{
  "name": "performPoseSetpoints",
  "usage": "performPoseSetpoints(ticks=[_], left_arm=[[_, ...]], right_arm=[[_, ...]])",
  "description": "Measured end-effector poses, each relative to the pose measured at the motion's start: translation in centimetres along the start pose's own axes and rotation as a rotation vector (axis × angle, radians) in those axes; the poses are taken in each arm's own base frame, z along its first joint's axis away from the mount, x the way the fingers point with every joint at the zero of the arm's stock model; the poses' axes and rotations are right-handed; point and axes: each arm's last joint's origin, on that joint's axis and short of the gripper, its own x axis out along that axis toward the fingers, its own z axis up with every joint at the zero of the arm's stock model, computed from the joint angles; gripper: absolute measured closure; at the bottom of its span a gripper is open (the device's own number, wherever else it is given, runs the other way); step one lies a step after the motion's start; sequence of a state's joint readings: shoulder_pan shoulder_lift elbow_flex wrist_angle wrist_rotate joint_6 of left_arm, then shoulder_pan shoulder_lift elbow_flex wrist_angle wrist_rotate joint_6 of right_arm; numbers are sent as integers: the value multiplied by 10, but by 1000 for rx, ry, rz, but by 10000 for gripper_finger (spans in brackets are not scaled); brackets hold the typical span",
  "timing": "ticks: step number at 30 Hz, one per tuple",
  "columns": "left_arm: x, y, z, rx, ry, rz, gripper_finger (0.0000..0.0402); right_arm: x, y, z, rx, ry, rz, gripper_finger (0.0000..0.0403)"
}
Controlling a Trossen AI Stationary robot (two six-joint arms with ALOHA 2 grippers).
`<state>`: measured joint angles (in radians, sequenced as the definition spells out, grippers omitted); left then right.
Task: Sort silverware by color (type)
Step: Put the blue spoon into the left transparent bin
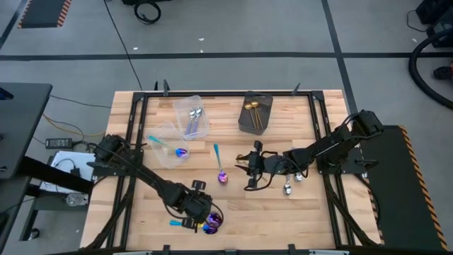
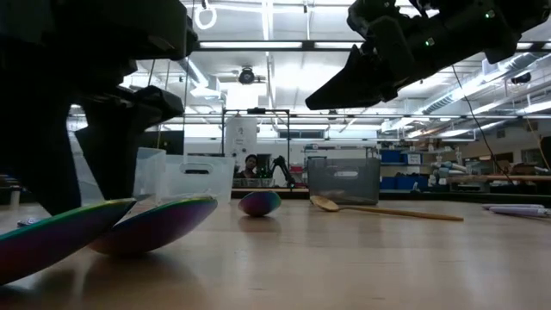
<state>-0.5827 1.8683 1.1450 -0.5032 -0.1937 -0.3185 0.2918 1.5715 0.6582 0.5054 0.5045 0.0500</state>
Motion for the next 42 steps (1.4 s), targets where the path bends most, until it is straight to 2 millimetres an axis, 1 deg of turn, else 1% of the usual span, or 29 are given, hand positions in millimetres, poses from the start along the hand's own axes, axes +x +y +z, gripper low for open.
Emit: performPoseSetpoints(ticks=[5, 10, 14, 19, 20, 27, 30, 34, 37, 42], left_arm=[[4, -1, 1, 59, -6, 5, 233], [16, -4, -1, 93, 15, 9, 260], [21, -5, -4, 141, 40, 18, 300], [21, -5, -5, 132, 44, 25, 375], [21, -5, -5, 133, 47, 25, 383], [19, -5, -6, 135, 53, 44, 385], [14, -4, -6, 121, 44, 59, 385], [2, 3, -9, 83, 51, 102, 385], [-16, 8, -5, 28, 9, 114, 385], [-42, 20, -9, 1, 40, 127, 385]], right_arm=[[0, 0, -1, 18, 12, -1, 274], [0, 0, -4, 38, 37, -2, 274], [0, 0, -5, 45, 46, -3, 274], [0, 0, -5, 45, 46, -3, 274], [0, 0, -5, 45, 46, -3, 274], [1, -2, -3, 14, 31, -8, 274], [2, -4, -3, 9, 32, -15, 274], [3, -6, -3, 10, 33, -22, 274], [3, -6, -2, 6, 21, -21, 274], [3, -6, -1, 3, 12, -20, 274]])
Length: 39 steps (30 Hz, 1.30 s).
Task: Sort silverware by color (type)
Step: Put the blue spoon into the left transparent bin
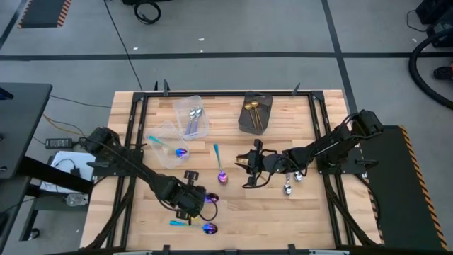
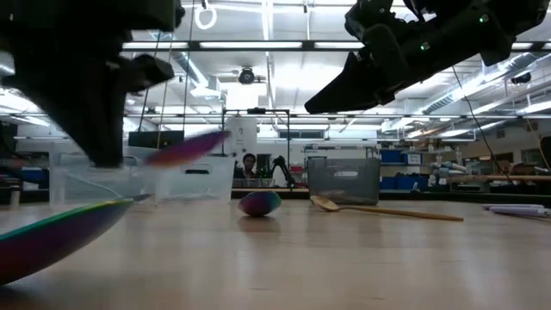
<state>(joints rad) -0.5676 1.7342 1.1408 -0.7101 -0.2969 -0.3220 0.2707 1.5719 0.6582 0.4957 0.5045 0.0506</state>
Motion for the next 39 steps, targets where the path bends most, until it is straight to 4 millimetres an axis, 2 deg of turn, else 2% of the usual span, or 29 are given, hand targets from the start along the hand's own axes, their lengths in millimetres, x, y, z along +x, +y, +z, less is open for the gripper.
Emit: performPoseSetpoints(ticks=[9, 14, 19, 25, 34, 39], left_arm=[[-43, 31, -27, 20, 147, 162, 385], [-71, 46, -40, 38, 146, 241, 385], [-87, 57, -52, 70, 182, 324, 385], [-89, 70, -62, 97, 309, 376, 385], [-59, 85, -88, 184, 487, 409, 385], [-51, 97, -99, 186, 540, 432, 386]], right_arm=[[-2, 4, -2, 21, 14, 14, 274], [-2, 5, -2, 40, 19, 15, 274], [-3, 6, -4, 52, 34, 18, 274], [-4, 8, -4, 50, 31, 24, 274], [-4, 7, -4, 40, 32, 23, 274], [-4, 7, -4, 33, 29, 21, 274]])
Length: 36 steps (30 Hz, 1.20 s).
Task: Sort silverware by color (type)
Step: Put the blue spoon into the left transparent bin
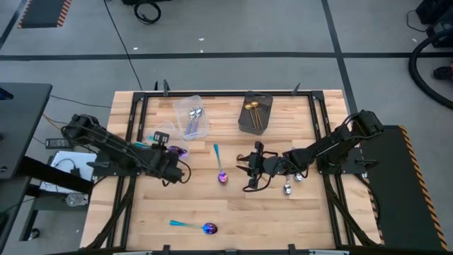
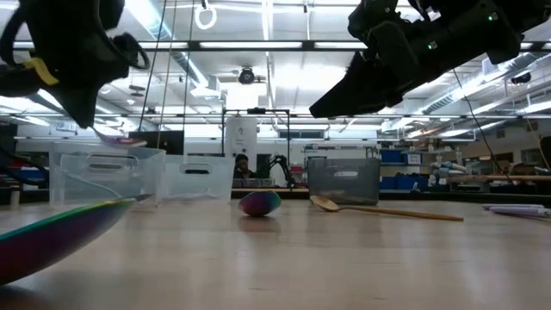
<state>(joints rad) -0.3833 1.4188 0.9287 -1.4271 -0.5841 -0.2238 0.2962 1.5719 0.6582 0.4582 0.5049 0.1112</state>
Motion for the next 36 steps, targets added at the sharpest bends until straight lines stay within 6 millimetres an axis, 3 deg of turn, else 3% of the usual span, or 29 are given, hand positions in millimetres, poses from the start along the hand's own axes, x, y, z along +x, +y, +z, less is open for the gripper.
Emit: performPoseSetpoints(ticks=[5, 12, 16, 30, 36], left_arm=[[7, 5, -6, -33, -19, 8, 386], [1, 22, -22, -115, -120, 7, 386], [8, 21, -25, -153, -218, -20, 387], [43, 30, -25, -59, -174, -74, 387], [48, 35, -23, 14, -178, -69, 387]], right_arm=[[0, 1, 0, 3, -5, 3, 274], [0, 1, 1, 4, -13, 4, 274], [0, 1, 2, 7, -18, 5, 274], [-1, 1, 2, 6, -18, 7, 274], [-1, 1, 2, 6, -18, 7, 274]])
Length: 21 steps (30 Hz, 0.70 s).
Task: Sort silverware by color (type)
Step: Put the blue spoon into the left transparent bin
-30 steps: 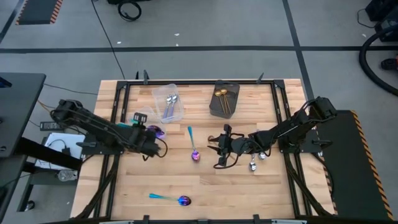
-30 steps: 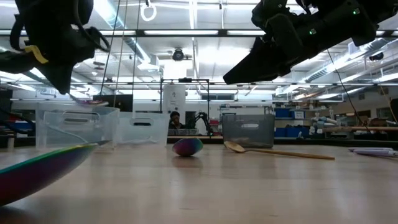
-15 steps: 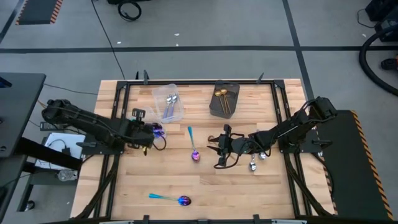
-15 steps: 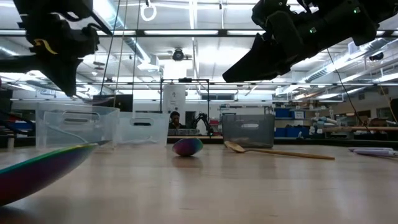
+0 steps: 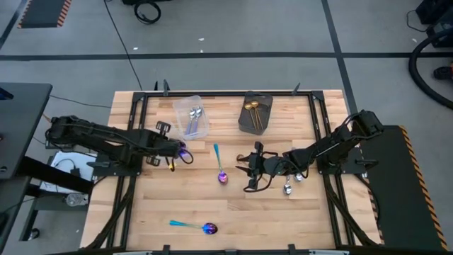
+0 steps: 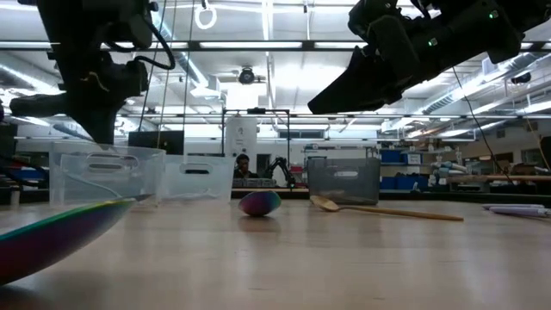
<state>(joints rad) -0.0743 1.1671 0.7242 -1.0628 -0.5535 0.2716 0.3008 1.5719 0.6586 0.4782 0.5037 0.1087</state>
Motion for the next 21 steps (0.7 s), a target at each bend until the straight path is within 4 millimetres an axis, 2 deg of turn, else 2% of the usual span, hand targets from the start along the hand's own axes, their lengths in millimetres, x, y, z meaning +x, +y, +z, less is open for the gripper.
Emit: performPoseSetpoints(ticks=[8, 21], left_arm=[[3, 6, 7, 29, -78, -25, 387], [14, 14, 8, 17, -74, -109, 382]], right_arm=[[0, 0, 0, -4, 0, 2, 274], [0, 1, 1, -4, -7, 4, 274]])
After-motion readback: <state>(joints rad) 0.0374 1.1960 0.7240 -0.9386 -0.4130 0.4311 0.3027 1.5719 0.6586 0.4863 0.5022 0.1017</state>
